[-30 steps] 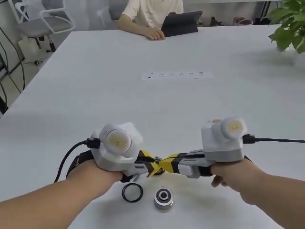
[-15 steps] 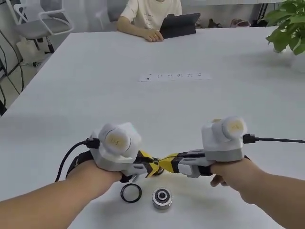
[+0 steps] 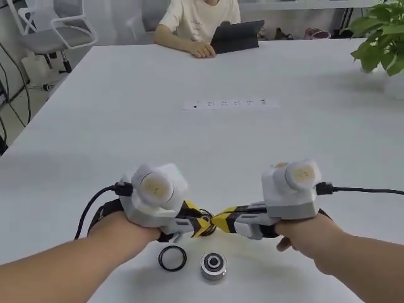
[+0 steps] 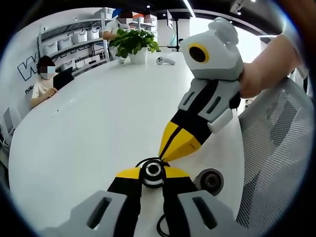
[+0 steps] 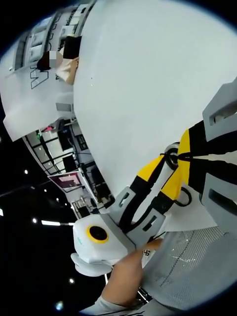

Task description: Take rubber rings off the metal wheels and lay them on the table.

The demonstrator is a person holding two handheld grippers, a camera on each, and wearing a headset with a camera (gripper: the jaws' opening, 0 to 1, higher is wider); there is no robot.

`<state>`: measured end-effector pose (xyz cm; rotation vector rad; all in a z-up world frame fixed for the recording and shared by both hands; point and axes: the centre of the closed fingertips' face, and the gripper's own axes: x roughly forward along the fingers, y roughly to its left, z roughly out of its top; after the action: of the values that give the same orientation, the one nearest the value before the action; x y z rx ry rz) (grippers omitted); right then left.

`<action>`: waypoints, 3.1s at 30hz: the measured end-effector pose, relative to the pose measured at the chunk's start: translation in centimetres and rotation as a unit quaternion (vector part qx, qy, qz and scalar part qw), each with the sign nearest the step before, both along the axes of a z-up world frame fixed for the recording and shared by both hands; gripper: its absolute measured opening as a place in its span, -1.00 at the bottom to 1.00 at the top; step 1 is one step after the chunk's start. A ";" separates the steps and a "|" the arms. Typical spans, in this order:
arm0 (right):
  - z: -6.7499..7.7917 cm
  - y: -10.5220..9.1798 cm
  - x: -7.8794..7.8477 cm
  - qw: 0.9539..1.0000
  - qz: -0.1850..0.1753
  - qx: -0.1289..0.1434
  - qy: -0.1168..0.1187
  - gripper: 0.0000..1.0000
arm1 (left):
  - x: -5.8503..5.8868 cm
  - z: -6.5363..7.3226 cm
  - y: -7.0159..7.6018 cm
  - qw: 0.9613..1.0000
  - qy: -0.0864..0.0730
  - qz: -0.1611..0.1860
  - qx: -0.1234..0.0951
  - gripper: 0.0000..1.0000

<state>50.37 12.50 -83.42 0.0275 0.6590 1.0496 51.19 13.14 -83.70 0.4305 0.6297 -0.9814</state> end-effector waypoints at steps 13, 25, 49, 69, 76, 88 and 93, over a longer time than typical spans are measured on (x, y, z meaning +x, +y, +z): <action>0.4 0.2 -0.2 1.000 0.003 0.007 0.000 -1.00 | -0.9 1.2 0.8 1.000 0.003 -0.007 -0.015 -0.62; 1.2 0.4 -0.3 1.000 0.001 0.019 0.002 -1.00 | -2.0 3.1 1.8 0.999 -0.001 -0.009 -0.037 -0.44; 2.7 2.0 -1.7 0.999 0.018 0.049 0.010 -1.00 | -5.3 6.1 5.3 0.997 -0.007 0.007 -0.075 -0.03; 2.7 3.8 -3.5 0.997 0.046 0.060 0.030 -1.00 | -6.7 6.9 7.9 0.995 -0.013 0.039 -0.086 0.15; 2.8 4.7 -4.3 0.995 0.056 0.074 0.047 -1.00 | -6.9 7.0 8.7 0.995 -0.013 0.048 -0.087 0.16; 1.7 5.7 -5.7 0.991 0.069 0.075 0.085 -1.00 | -7.3 6.9 9.4 0.994 -0.013 0.059 -0.088 0.16; 1.3 5.8 -5.9 0.991 0.068 0.071 0.095 -1.00 | -7.5 6.9 9.7 0.994 -0.014 0.059 -0.086 0.16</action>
<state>44.51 18.28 -82.12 0.2119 0.7645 1.2342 43.74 22.79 -76.84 0.2516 0.5342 -0.9069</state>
